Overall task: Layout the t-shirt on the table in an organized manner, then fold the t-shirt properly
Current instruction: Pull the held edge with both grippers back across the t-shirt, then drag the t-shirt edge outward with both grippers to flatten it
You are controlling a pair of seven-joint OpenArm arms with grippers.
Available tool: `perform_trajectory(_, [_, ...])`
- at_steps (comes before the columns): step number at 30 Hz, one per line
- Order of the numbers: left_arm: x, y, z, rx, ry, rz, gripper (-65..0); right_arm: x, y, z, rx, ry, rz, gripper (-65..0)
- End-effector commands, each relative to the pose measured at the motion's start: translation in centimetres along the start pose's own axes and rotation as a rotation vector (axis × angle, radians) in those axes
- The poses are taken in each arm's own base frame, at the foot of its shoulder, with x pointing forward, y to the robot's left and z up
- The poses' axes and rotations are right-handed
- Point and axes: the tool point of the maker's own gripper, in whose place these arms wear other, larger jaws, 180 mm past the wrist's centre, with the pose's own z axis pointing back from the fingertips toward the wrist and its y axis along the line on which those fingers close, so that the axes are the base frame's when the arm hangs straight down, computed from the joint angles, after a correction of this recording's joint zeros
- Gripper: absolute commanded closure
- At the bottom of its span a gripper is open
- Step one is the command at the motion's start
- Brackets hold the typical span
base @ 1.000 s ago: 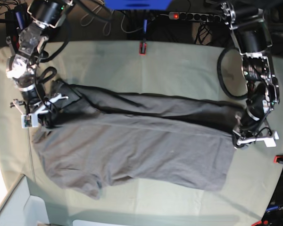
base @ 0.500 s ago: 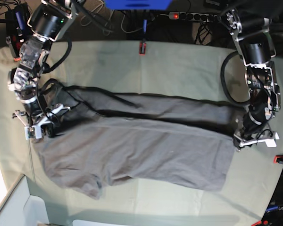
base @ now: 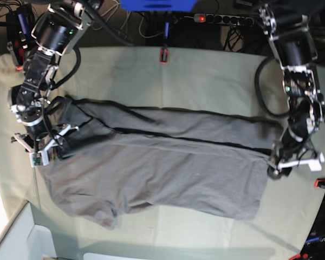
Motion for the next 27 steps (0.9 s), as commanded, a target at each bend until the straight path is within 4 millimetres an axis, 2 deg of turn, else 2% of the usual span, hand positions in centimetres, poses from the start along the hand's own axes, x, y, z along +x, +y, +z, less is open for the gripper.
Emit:
perform_trajectory(1, [1.0, -0.2, 0.3, -0.012, -0.025, -0.008, -43.7, 2.1, -0.5, 0.2, -0.009, -0.067, -0.003, -25.3])
perform_trajectory(6, [-0.8, 2.0, 1.0, 0.031, 0.012, -0.012, -43.7, 3.4, -2.4, 2.1, -0.106, -0.115, -0.044, -31.0])
perform_trajectory(12, [-1.7, 3.1, 1.2, 0.055, 0.033, -0.011, -43.7, 2.9, -2.9, 5.3, -0.162, -0.112, -0.003, -31.1])
perform_trajectory(14, [-1.8, 3.4, 1.2, 0.061, 0.035, -0.001, -43.7, 2.0, -2.9, 6.4, -0.168, -0.09, 0.018, -31.3])
perform_trajectory(17, [-1.7, 5.4, 2.0, 0.099, 0.024, 0.025, -43.7, 0.0, -1.6, 7.3, -0.134, -0.042, 0.041, -31.4])
perform_trajectory(21, [-2.1, 6.8, 2.0, 0.133, 0.035, 0.048, -43.7, -2.6, 1.3, 7.5, -0.051, 0.018, 0.052, -31.5])
perform_trajectory(23, [-3.2, 7.7, 1.7, 0.154, 0.063, 0.062, -43.7, -3.2, 2.0, 7.5, -0.029, 0.032, 0.053, -31.5])
perform_trajectory(27, [-3.9, 7.7, 0.8, 0.163, 0.086, 0.089, -43.7, -4.2, 3.0, 7.3, 0.0, 0.054, 0.043, -31.5])
